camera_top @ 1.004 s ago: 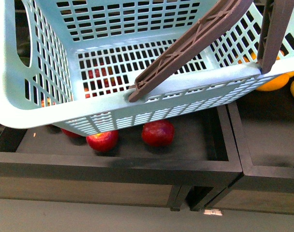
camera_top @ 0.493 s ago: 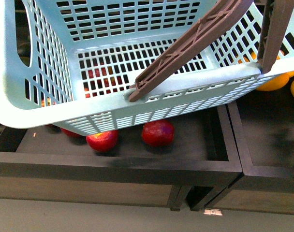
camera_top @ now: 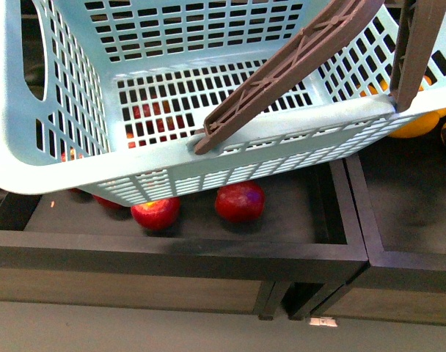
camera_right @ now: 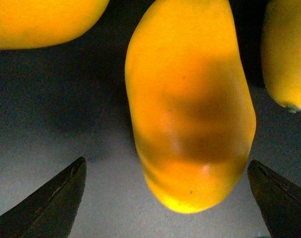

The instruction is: Pick mango and avocado into basket

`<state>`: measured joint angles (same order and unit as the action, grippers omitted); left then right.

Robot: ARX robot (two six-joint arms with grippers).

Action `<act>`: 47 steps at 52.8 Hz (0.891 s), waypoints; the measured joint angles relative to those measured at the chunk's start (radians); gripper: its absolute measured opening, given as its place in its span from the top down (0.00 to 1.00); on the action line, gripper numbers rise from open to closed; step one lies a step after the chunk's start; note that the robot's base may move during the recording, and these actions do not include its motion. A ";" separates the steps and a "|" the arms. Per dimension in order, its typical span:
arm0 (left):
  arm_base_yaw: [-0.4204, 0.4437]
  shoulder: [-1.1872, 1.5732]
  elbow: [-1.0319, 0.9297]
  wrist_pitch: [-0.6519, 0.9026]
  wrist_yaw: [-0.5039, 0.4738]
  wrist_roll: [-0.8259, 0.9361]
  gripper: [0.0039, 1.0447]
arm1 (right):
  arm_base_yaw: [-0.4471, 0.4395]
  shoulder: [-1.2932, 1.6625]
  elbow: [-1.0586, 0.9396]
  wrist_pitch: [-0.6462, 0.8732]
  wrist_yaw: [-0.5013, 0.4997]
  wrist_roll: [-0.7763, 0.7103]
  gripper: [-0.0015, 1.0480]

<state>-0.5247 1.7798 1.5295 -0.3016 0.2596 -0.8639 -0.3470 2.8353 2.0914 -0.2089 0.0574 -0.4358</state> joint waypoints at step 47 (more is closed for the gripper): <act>0.000 0.000 0.000 0.000 0.000 0.000 0.85 | 0.002 0.256 0.438 -0.190 0.037 0.042 0.22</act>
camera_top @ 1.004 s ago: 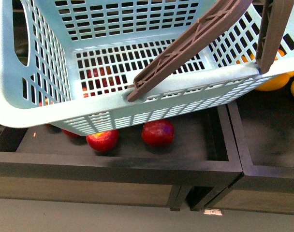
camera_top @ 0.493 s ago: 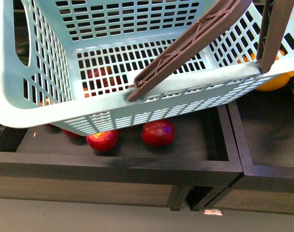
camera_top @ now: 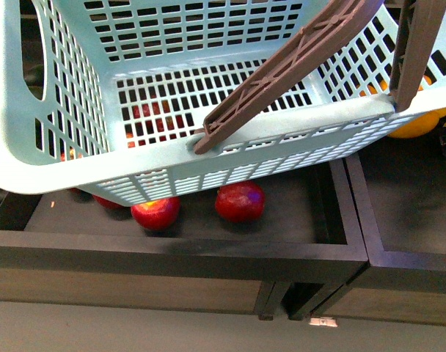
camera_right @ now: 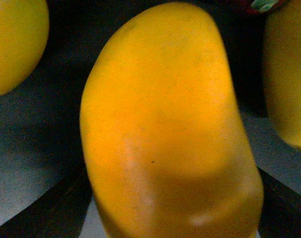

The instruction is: Pick mango and avocado into basket

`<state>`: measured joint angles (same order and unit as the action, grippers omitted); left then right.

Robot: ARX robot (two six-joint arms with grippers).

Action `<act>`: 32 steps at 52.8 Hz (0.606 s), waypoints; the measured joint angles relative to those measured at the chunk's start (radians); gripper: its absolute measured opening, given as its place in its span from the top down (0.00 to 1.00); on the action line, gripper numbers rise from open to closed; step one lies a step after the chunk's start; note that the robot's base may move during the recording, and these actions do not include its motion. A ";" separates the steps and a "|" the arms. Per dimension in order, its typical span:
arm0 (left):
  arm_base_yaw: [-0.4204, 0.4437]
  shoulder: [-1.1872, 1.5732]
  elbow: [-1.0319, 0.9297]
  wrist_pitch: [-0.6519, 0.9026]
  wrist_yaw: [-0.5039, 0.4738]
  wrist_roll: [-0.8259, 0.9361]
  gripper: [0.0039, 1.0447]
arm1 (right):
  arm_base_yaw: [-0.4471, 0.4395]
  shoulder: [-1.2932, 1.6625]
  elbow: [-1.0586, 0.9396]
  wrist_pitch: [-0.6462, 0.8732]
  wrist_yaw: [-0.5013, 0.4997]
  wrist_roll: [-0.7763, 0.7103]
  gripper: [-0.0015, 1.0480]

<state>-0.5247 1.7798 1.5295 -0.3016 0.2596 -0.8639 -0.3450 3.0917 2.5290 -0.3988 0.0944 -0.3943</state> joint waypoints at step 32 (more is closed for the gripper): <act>0.000 0.000 0.000 0.000 0.000 0.000 0.85 | -0.016 -0.359 -0.594 0.310 -0.141 0.019 0.40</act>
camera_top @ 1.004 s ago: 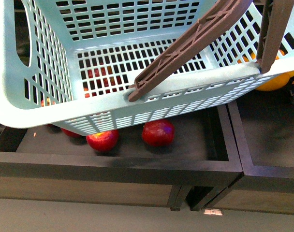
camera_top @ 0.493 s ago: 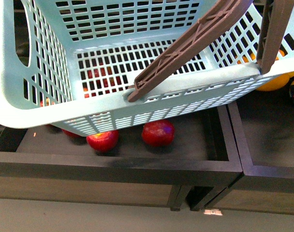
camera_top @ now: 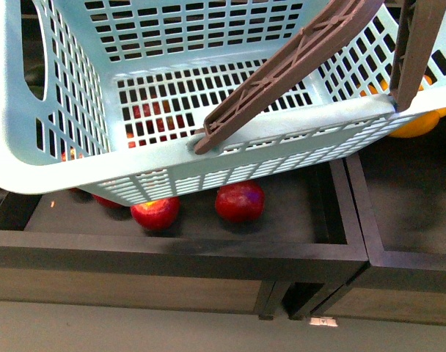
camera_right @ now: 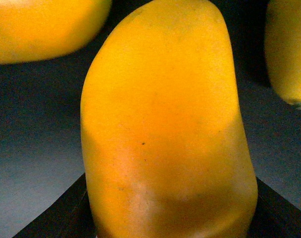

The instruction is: Pick mango and avocado into basket

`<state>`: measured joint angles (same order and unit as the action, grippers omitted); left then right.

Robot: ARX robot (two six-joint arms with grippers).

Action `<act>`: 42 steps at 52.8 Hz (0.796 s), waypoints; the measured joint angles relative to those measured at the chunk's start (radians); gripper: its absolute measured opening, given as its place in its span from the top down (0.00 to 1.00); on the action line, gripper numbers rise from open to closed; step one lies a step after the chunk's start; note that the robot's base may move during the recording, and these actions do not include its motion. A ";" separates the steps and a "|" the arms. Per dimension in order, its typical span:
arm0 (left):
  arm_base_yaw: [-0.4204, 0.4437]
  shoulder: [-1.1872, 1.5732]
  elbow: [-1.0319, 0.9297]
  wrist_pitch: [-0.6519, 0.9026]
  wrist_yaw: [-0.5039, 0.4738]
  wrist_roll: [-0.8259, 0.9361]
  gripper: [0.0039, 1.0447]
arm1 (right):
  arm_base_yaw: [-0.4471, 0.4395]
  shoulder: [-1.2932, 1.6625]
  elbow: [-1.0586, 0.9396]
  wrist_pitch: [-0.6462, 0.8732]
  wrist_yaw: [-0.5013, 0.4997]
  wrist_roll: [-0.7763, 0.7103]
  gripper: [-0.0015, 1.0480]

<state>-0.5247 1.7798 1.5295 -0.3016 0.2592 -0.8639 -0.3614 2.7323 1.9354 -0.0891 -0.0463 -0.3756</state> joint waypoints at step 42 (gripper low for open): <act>0.000 0.000 0.000 0.000 0.000 0.000 0.85 | 0.071 -1.172 -0.977 0.334 -0.369 0.178 0.40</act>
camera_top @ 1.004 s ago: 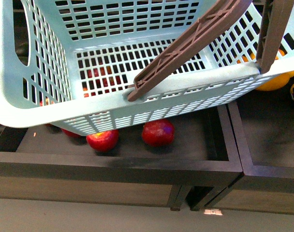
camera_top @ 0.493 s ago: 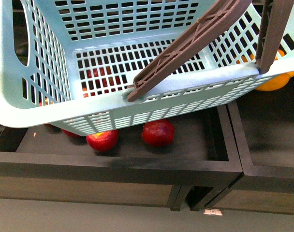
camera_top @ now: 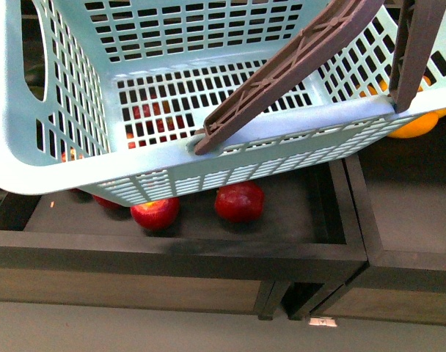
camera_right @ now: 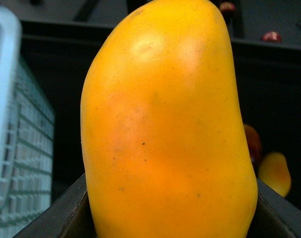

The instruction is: Pick mango and avocado into basket

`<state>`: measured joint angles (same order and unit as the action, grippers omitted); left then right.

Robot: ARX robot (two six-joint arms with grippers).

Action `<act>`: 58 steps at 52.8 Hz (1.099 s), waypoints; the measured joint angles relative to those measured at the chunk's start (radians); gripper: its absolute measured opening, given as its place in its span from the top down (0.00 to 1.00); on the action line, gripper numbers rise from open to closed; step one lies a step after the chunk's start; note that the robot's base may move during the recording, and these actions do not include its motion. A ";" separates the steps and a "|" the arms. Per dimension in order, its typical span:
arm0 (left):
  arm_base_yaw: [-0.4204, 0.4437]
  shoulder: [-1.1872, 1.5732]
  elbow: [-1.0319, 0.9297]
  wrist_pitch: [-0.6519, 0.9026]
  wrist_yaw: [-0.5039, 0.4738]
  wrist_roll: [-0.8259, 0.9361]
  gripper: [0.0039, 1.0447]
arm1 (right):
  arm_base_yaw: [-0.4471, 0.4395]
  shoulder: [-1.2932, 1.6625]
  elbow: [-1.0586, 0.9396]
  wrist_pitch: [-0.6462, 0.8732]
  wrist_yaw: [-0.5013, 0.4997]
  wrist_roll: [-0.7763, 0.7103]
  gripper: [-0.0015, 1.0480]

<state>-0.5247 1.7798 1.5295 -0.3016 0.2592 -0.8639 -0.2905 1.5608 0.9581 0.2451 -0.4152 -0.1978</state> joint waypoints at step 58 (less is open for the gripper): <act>0.000 0.000 0.000 0.000 0.000 0.000 0.85 | 0.511 0.052 -0.001 0.059 0.233 0.182 0.08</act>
<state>-0.5247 1.7798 1.5295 -0.3016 0.2592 -0.8639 0.2203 1.6131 0.9573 0.3042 -0.1825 -0.0162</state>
